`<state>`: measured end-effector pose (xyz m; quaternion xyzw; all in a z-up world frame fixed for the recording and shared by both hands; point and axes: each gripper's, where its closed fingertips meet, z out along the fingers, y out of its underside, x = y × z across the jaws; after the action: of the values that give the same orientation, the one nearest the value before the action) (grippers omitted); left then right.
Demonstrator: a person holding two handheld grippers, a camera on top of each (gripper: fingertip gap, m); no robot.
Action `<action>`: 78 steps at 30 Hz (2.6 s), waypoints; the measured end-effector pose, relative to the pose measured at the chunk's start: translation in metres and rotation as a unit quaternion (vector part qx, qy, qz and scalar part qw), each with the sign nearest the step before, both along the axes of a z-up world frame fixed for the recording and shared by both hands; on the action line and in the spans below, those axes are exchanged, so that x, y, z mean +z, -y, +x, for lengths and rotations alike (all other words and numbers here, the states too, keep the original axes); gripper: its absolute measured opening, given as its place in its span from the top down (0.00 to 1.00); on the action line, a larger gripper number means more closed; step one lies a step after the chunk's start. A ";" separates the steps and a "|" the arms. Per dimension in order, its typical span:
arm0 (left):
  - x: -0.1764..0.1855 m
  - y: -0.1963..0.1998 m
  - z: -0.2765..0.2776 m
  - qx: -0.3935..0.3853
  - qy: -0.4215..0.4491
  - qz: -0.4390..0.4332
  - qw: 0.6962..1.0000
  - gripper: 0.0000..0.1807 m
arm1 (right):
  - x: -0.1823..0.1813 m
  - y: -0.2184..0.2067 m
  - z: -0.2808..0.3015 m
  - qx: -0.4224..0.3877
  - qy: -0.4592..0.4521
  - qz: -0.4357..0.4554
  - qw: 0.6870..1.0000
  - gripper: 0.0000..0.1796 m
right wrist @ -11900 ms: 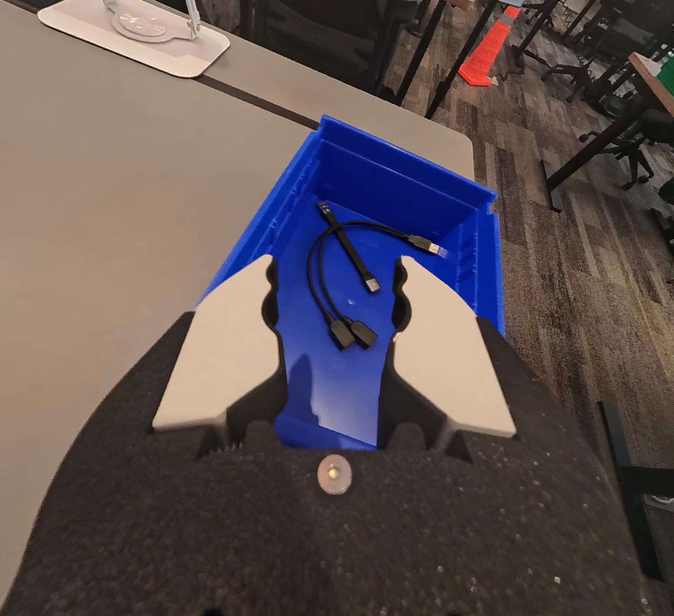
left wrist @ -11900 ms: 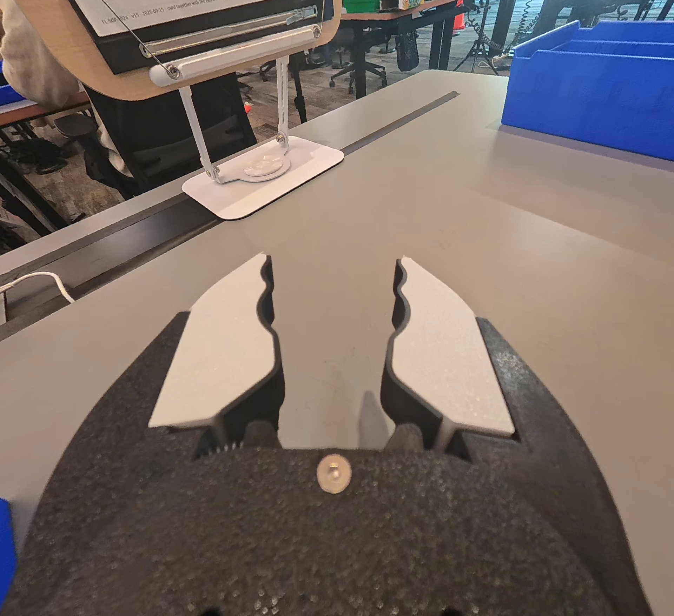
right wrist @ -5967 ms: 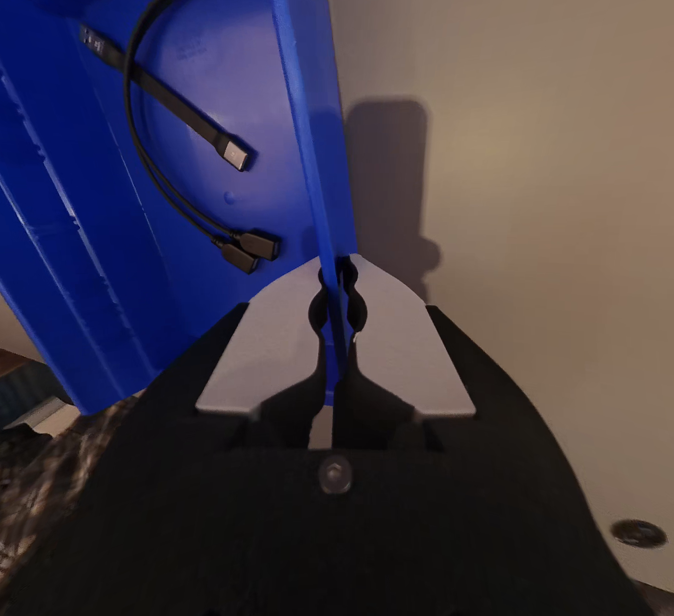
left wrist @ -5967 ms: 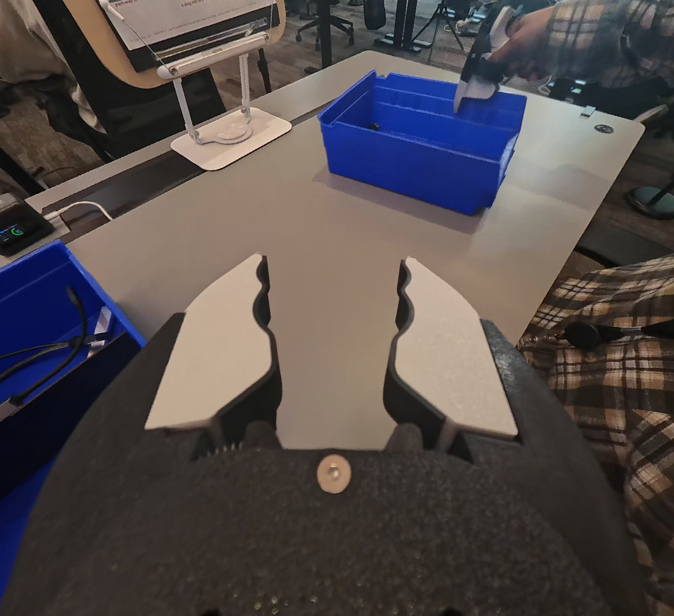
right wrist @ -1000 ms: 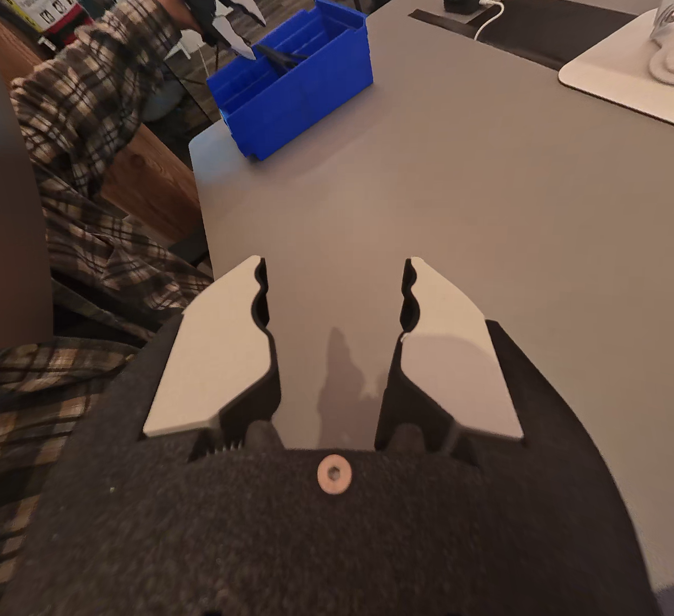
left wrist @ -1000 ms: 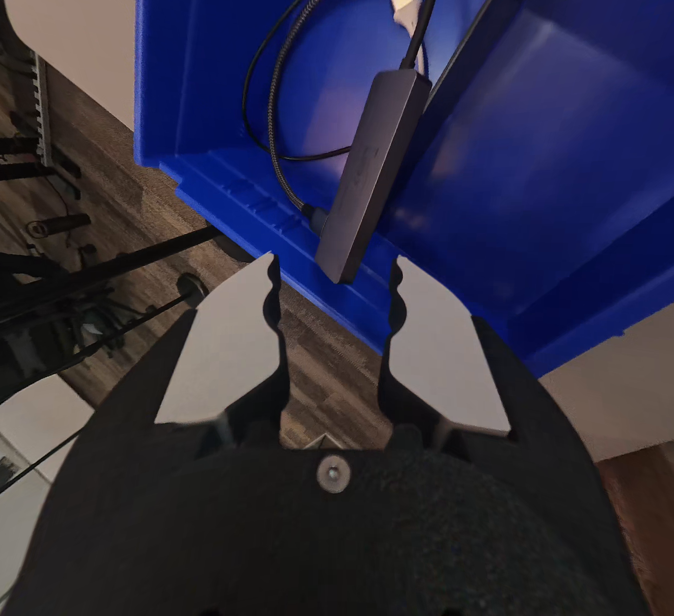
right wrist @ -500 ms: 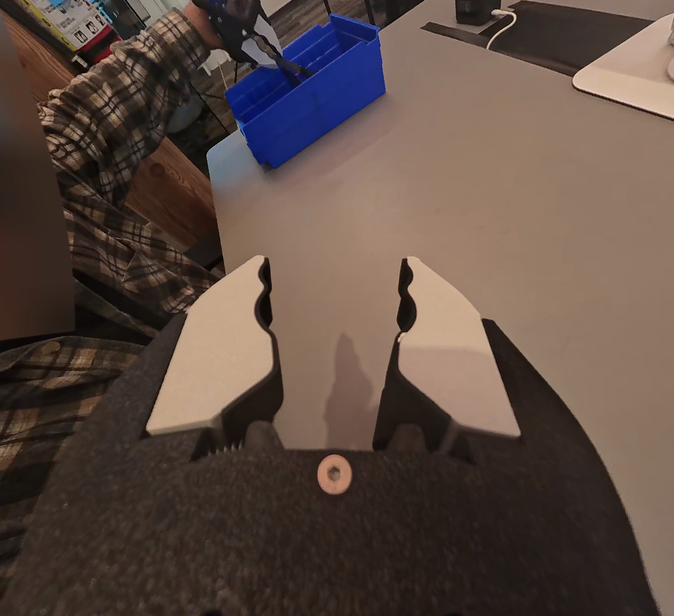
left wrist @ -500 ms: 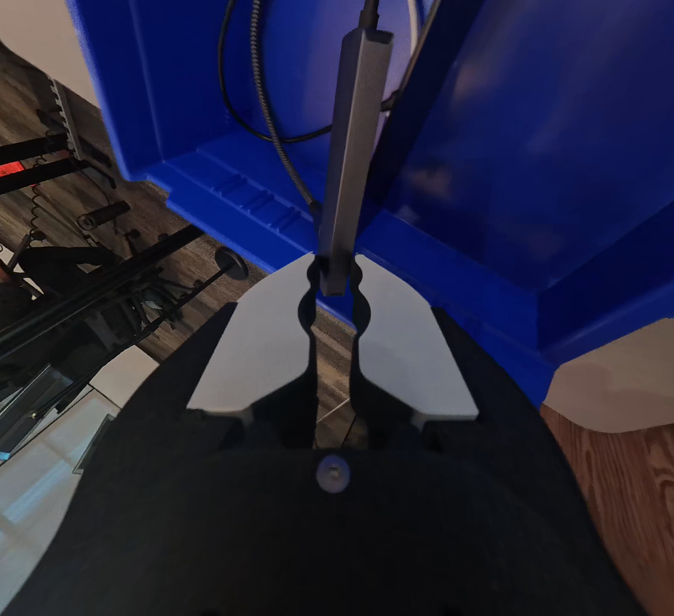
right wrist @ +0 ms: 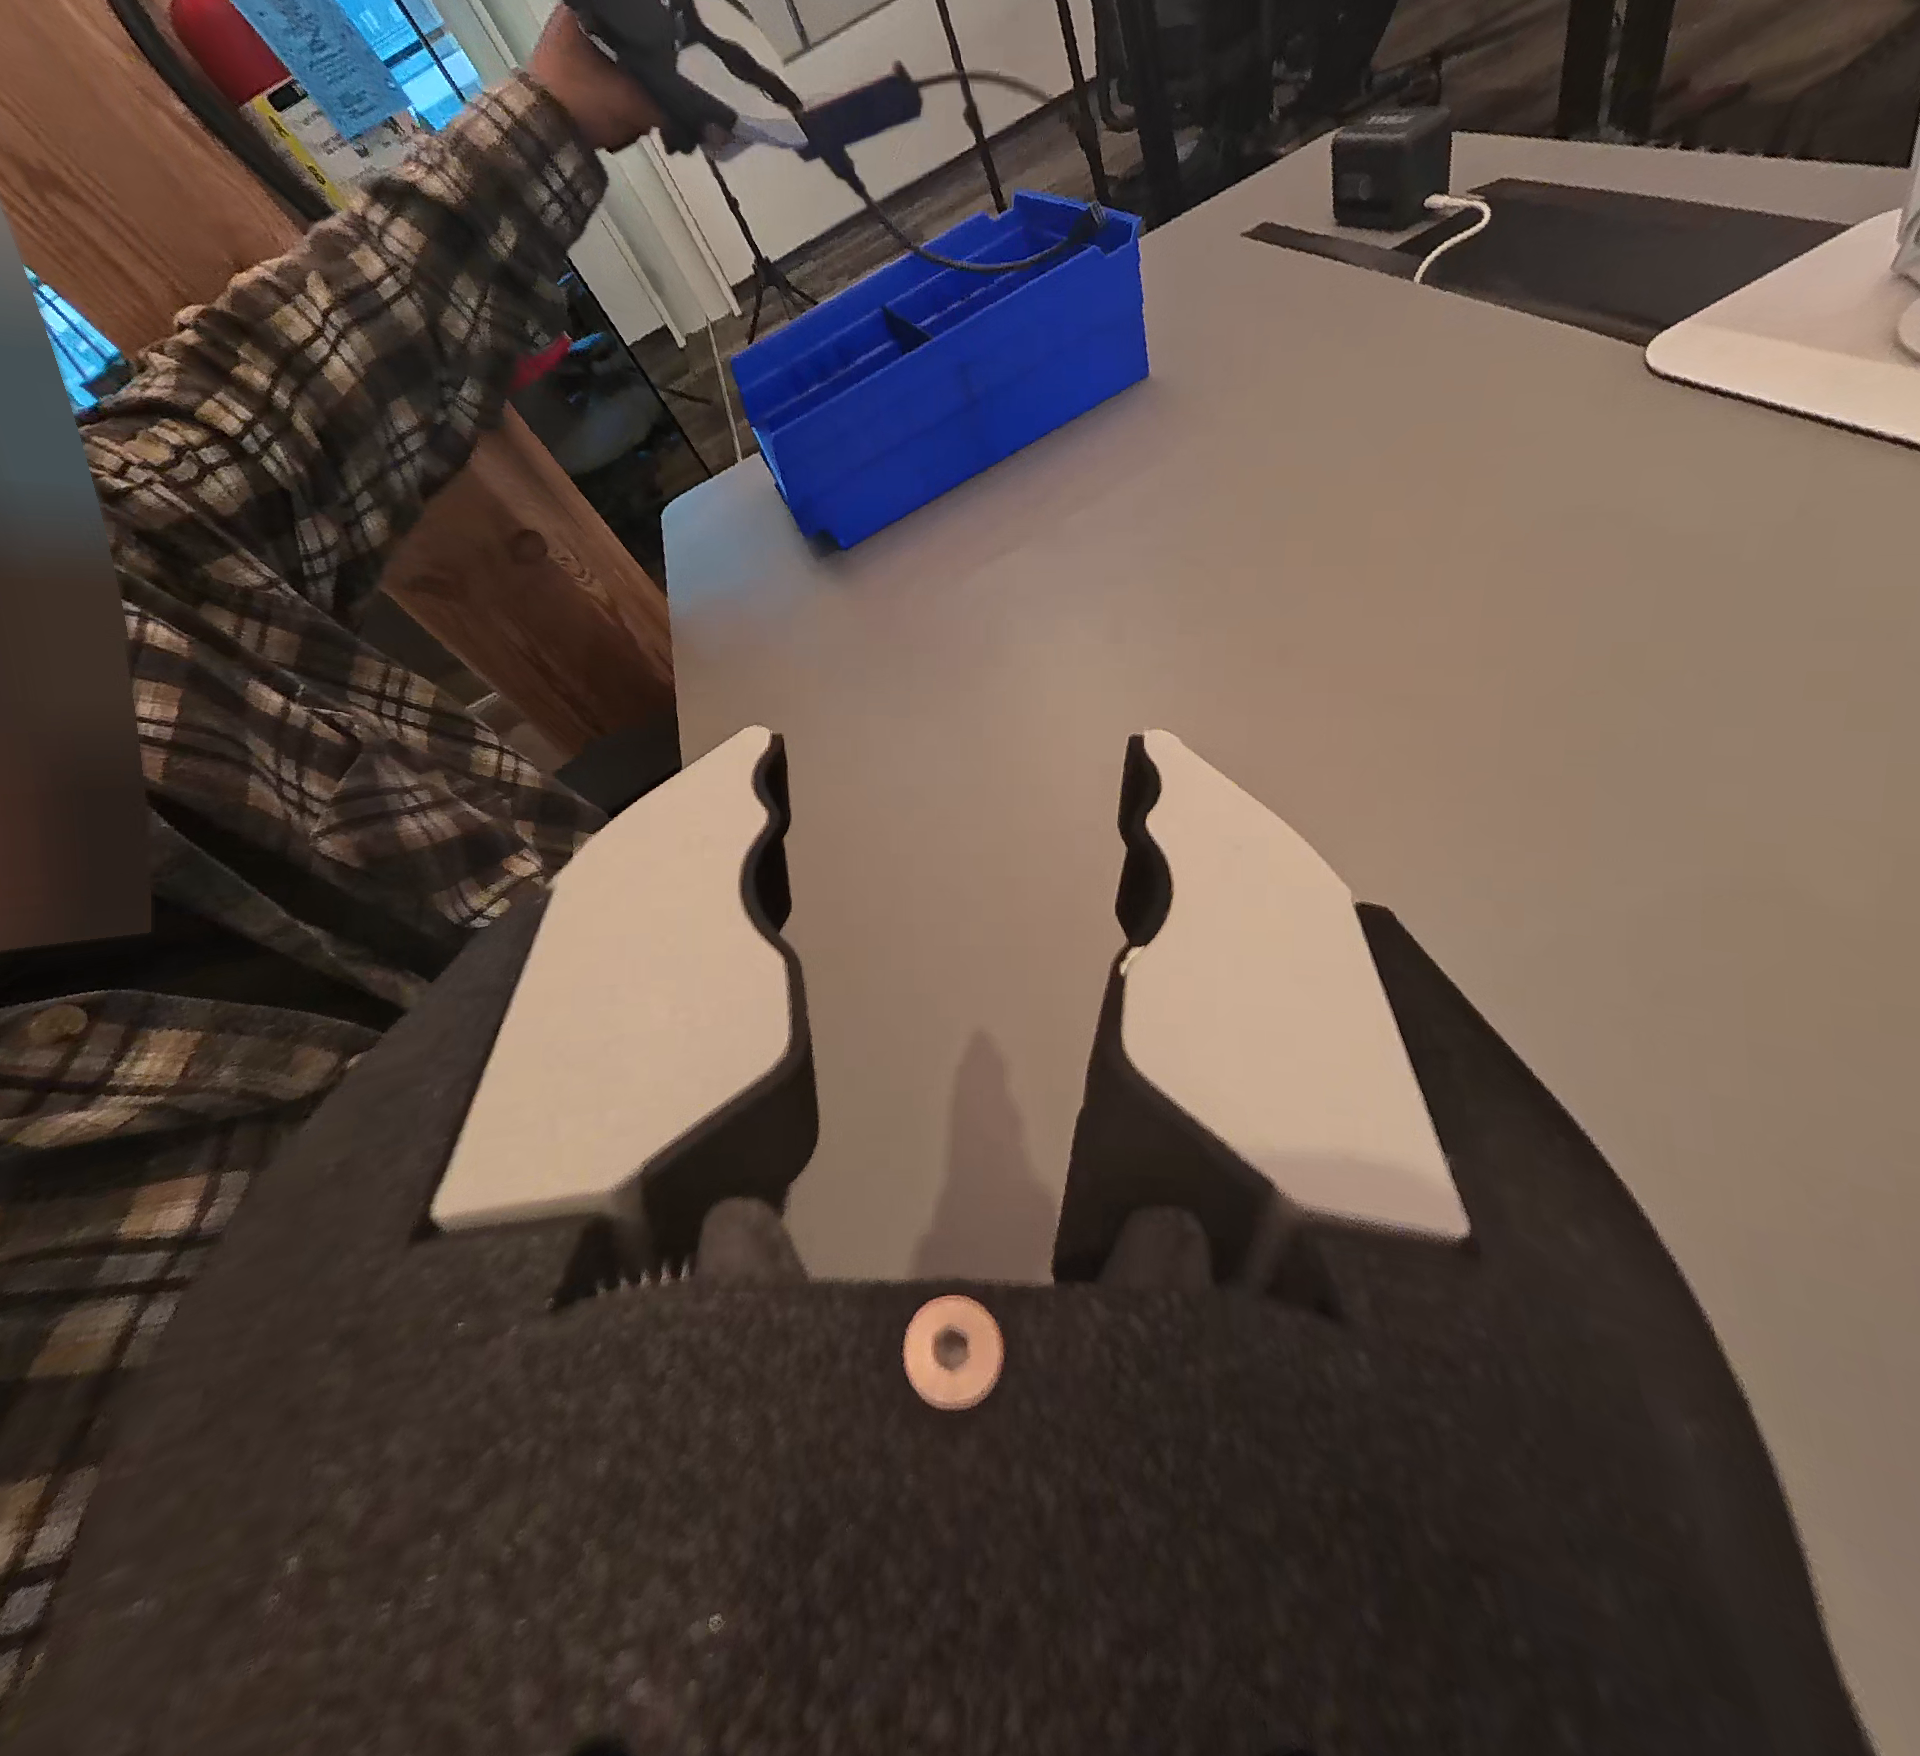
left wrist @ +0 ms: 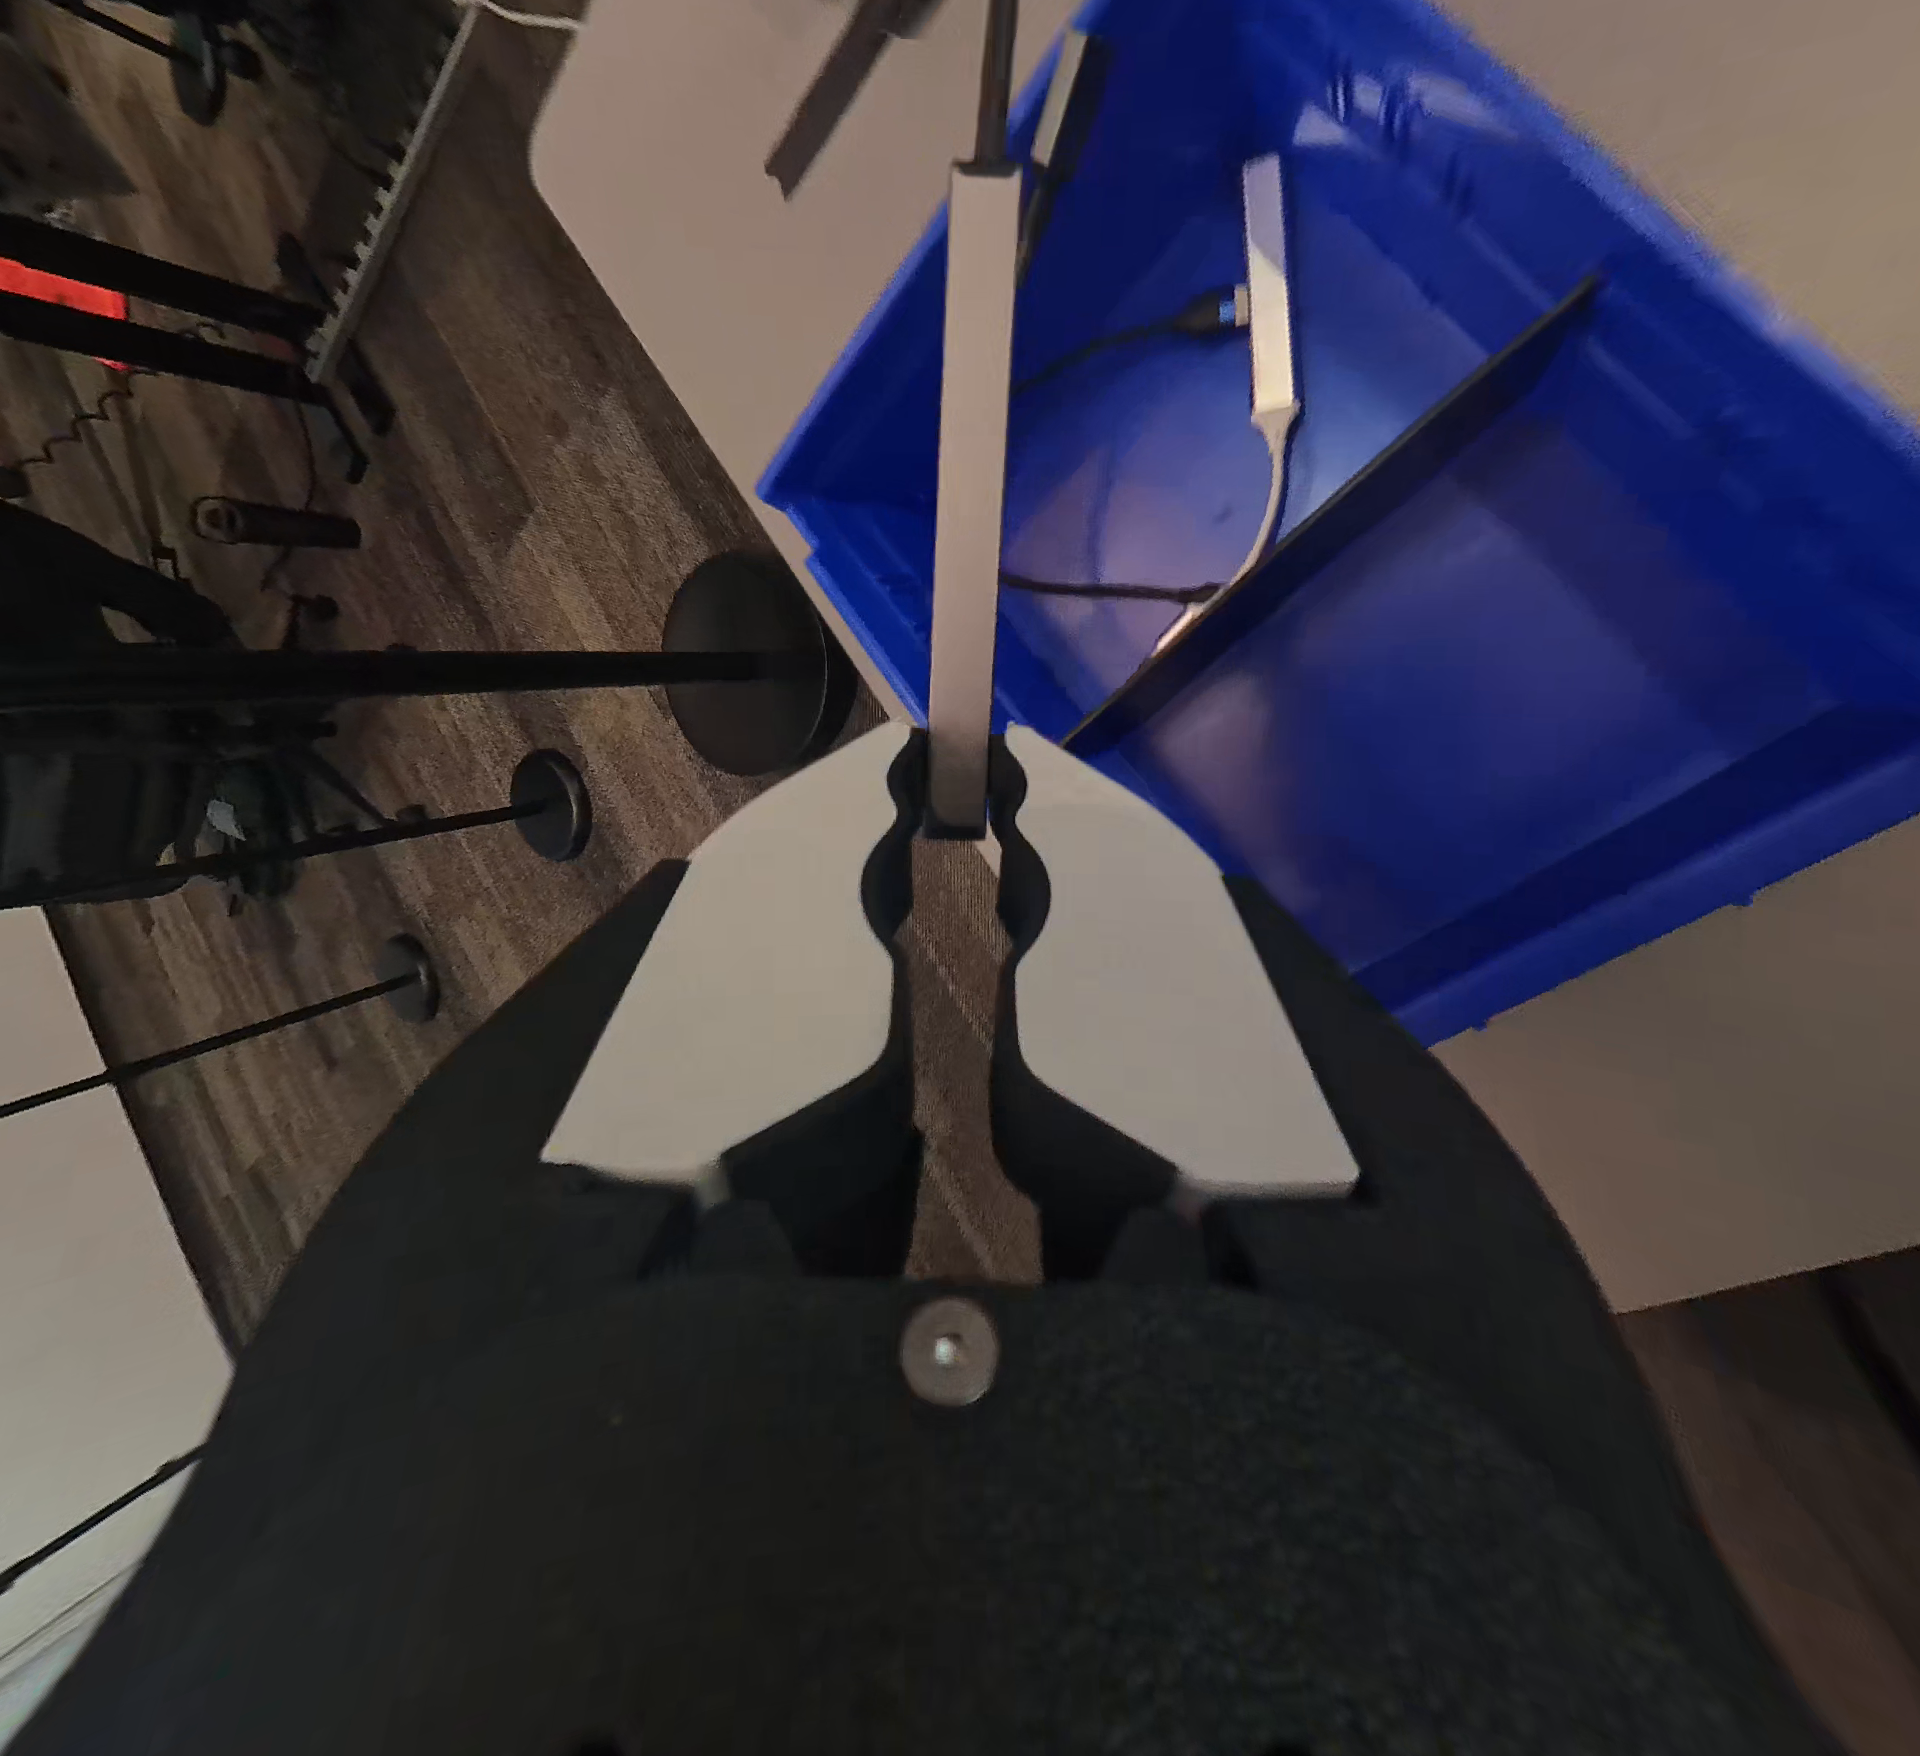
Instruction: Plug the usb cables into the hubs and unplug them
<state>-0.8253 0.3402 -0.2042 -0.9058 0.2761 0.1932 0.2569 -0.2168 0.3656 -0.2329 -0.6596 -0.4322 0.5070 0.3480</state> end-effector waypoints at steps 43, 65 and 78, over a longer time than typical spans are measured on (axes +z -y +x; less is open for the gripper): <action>-0.072 -0.069 0.453 -0.282 0.685 0.048 0.670 0.94 | -0.067 -0.031 -0.151 0.206 -0.014 -0.066 0.976 0.96; -0.079 -0.064 0.481 -0.333 0.638 -0.132 0.682 0.93 | -0.086 -0.013 -0.143 0.259 0.136 -0.080 0.953 0.96; -0.098 -0.058 0.480 -0.315 0.652 -0.064 0.687 0.94 | -0.095 -0.015 -0.130 0.228 0.125 -0.131 0.957 0.95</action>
<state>-0.3451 0.3979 -0.3022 -0.6775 0.3202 -0.5563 0.3591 -0.3469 0.3803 -0.3283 -0.6417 -0.5408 0.5383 0.0772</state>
